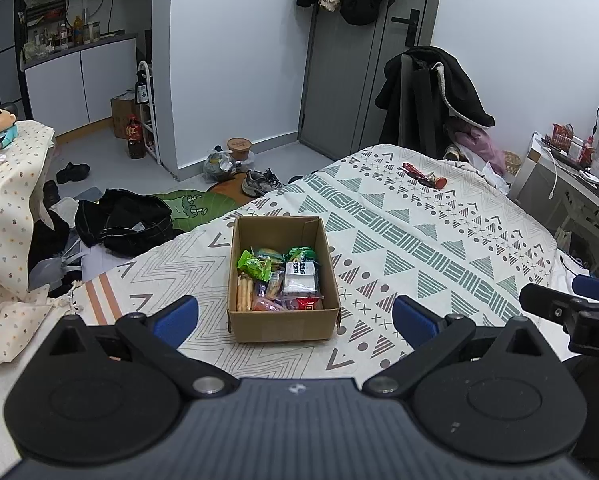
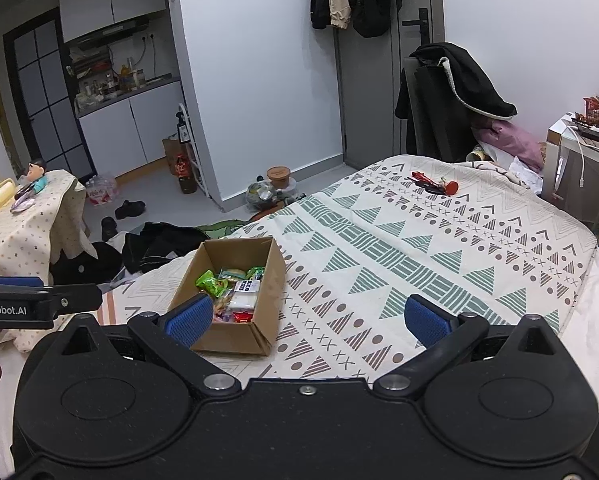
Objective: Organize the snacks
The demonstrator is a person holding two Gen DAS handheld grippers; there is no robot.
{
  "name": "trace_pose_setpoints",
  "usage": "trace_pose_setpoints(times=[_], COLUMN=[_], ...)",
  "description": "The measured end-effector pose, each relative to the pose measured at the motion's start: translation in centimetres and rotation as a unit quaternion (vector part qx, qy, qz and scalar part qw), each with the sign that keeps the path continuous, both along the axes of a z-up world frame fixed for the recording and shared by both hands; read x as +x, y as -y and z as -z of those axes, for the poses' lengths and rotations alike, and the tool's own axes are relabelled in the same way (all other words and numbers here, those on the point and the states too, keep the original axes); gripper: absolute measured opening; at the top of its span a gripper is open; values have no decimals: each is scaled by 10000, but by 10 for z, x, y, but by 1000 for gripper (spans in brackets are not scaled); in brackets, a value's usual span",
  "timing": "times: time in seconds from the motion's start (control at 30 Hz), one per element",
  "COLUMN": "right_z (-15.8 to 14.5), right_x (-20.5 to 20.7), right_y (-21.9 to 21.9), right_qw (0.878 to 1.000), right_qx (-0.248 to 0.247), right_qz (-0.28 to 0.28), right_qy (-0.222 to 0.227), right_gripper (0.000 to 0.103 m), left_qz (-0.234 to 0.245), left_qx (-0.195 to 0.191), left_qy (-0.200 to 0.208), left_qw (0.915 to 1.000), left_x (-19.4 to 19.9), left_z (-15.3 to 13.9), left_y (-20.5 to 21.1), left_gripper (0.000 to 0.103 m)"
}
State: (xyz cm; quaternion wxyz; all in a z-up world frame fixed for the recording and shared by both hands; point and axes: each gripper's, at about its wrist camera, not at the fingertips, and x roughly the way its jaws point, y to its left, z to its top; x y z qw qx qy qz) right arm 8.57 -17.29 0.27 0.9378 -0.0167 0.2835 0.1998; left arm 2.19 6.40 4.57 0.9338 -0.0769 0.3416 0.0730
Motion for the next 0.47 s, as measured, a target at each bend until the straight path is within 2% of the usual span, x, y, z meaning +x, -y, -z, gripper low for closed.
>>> trace_pose_setpoints(times=[0.47], right_z=[4], right_x=[7], right_y=[3], right_qw=[10000], right_qx=[2], right_qz=[45], right_qy=[-71], right_gripper=[103], left_qz=[-1], left_qx=[119], left_qy=[-14], left_qw=[9999], left_x=[1], left_z=[4], left_y=[0], left_gripper=[103])
